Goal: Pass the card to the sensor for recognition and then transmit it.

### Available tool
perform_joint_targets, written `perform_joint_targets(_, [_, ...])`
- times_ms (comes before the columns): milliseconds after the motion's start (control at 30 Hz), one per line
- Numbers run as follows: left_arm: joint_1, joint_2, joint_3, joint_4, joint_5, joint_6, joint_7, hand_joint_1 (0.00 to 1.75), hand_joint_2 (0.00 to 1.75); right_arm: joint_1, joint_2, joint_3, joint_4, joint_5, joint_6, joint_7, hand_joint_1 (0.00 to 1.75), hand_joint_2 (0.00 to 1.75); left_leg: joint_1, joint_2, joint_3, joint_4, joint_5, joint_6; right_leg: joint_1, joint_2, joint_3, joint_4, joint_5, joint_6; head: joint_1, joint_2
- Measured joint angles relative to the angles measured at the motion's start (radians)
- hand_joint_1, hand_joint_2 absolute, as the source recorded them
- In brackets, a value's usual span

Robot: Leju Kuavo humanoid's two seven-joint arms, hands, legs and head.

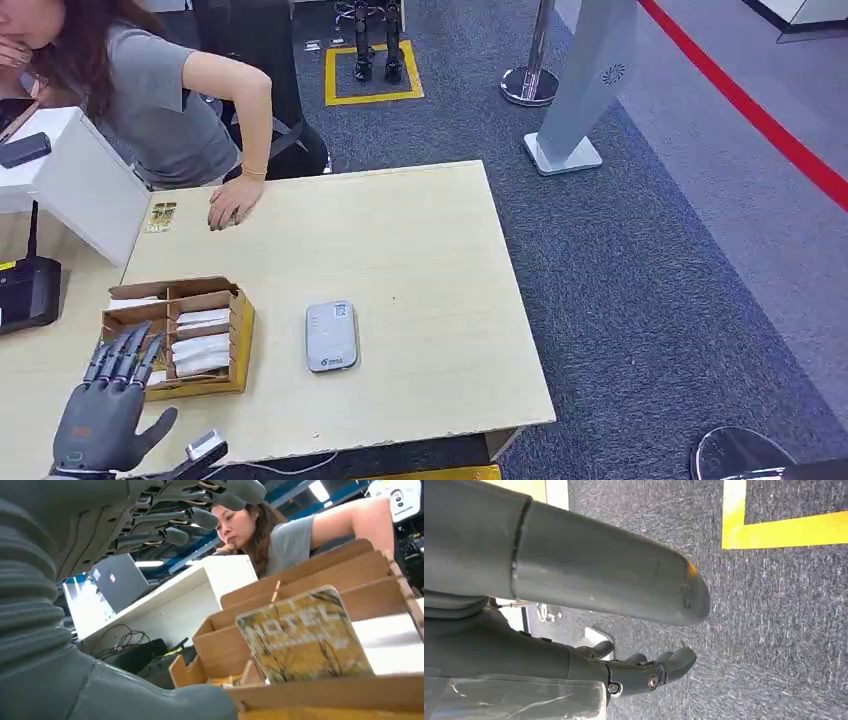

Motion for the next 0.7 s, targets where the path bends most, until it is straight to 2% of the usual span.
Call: perform_joint_targets(700, [-0.045, -0.042, -0.024, 0.071, -0.024, 0.001, 0.002, 0.0, 1.75, -0.001, -0.006, 0.02, 0.0, 0.011, 0.0, -0.01, 0.0, 0.0, 0.0, 0.0, 0.0, 0.0, 0.0, 0.0, 0.0, 0.0, 0.0, 0.0, 0.0, 0.0, 0.0, 0.0])
